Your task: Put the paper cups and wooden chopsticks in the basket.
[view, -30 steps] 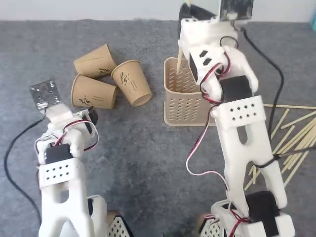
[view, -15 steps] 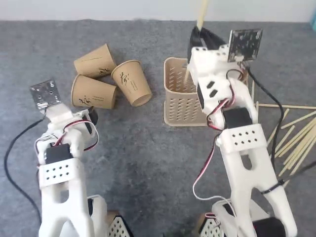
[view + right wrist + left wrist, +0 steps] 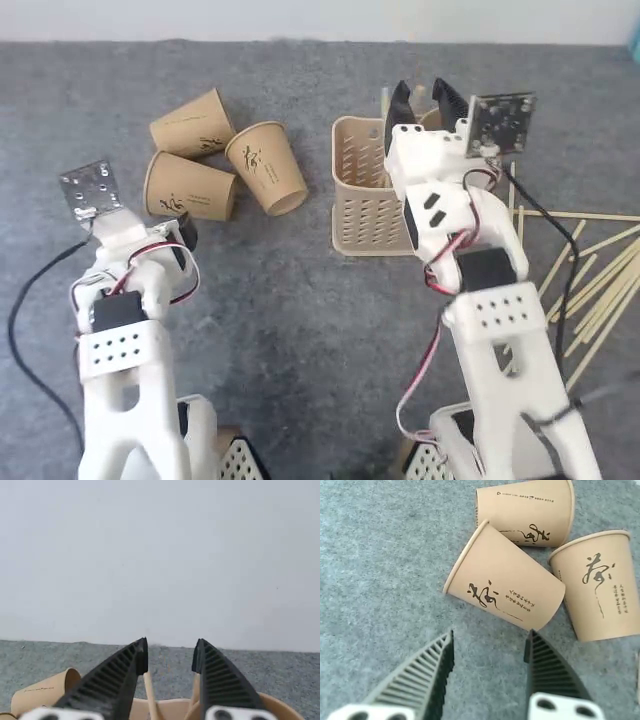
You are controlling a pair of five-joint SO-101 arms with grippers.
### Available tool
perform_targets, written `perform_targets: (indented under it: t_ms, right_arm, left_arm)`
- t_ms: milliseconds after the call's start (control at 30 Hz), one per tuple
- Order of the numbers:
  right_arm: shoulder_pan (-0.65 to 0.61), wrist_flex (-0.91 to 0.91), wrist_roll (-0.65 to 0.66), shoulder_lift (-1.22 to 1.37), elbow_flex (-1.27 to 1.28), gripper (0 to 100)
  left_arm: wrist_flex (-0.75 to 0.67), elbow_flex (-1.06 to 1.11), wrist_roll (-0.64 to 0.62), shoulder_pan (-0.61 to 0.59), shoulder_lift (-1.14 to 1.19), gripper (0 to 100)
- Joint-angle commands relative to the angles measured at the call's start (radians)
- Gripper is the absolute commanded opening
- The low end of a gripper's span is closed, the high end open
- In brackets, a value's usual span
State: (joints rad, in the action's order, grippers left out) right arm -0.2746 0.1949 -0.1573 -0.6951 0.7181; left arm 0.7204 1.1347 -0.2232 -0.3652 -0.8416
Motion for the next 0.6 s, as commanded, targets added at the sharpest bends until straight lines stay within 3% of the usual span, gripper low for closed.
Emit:
perform_targets:
  t_ms: [0, 233, 567]
  right_arm:
    - [0.01, 0.122, -0.014, -0.165, -0.009, 12.3]
    - [0.081, 0.556, -0.015, -0.493, -0.008, 12.3]
    - [0.446, 1.147, -0.009, -0.848, -0.006, 12.2]
  left_arm:
    - [-0.031, -0.008, -0.002, 0.0, -0.034, 22]
    - [-0.044, -0.01, -0.008, -0.002, -0.032, 22]
    - [-0.038, -0.015, -0.008, -0.002, -0.031, 22]
